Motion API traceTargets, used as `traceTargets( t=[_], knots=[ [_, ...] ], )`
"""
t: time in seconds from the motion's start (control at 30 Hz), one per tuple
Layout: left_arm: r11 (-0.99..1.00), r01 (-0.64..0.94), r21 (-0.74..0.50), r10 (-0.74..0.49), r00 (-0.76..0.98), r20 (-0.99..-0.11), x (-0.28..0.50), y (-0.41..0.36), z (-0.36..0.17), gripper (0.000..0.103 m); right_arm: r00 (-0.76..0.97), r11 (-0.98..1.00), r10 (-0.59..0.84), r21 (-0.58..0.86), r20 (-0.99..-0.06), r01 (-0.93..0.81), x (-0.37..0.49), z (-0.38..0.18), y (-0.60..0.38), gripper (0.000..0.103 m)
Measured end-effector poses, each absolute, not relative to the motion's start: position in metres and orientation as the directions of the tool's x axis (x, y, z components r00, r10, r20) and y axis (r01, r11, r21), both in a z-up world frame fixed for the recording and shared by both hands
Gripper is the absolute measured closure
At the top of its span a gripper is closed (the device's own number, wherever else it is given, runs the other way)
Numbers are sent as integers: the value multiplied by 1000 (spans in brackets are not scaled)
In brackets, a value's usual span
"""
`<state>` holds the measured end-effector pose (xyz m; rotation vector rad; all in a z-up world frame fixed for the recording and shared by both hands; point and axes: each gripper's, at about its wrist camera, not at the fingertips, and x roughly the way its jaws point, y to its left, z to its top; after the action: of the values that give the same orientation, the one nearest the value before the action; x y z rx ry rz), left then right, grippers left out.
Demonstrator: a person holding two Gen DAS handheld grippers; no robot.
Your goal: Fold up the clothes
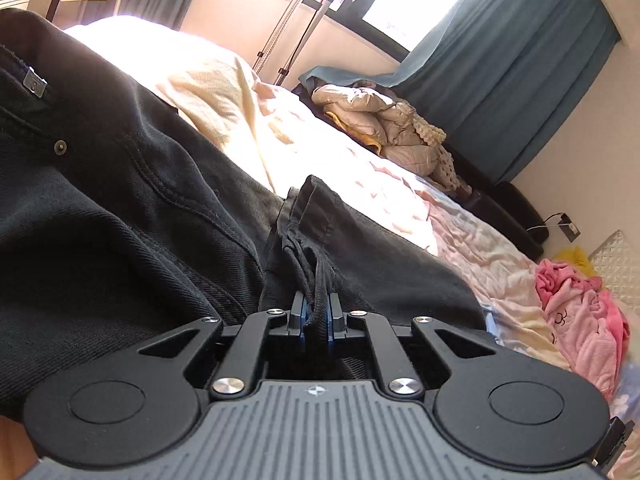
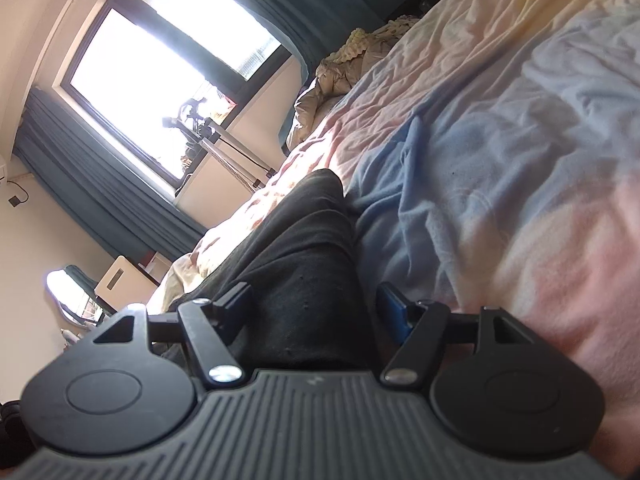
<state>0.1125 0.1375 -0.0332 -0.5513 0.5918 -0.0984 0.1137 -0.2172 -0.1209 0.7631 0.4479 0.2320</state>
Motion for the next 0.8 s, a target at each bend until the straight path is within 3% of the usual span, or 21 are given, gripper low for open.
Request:
traceTargets(
  t=[0.13, 0.3, 0.4, 0.5, 0.57, 0.63, 0.77, 0.8],
  knots=[
    [906, -89, -413, -149, 847, -510, 104, 133, -24, 93, 890, 714, 368, 695, -271, -84, 110, -105, -206, 23],
    [921, -153, -358, -117, 769, -629, 120, 126, -44, 92, 850, 685, 402, 728, -341, -32, 127, -126, -209, 23],
    [930, -153, -335, -101, 769, -631, 120, 121, -44, 91, 829, 652, 436, 758, -351, -22, 136, -138, -210, 19],
    [933, -162, -322, -85, 769, -634, 119, 123, -46, 88, 820, 592, 504, 800, -270, -101, 140, -125, -208, 19],
    [935, -166, -314, -76, 770, -634, 117, 122, -47, 88, 831, 552, 537, 804, -141, -220, 134, -110, -206, 19],
    [945, -163, -283, -59, 766, -640, 117, 118, -47, 88, 830, 540, 550, 795, -86, -275, 133, -104, -203, 17],
    [959, -141, -247, -48, 777, -628, 115, 110, -48, 86, 821, 532, 523, 840, -232, -102, 146, -130, -203, 22],
    [962, -137, -238, -43, 781, -623, 115, 108, -48, 86, 812, 530, 522, 845, -260, -70, 148, -138, -202, 34]
  ],
)
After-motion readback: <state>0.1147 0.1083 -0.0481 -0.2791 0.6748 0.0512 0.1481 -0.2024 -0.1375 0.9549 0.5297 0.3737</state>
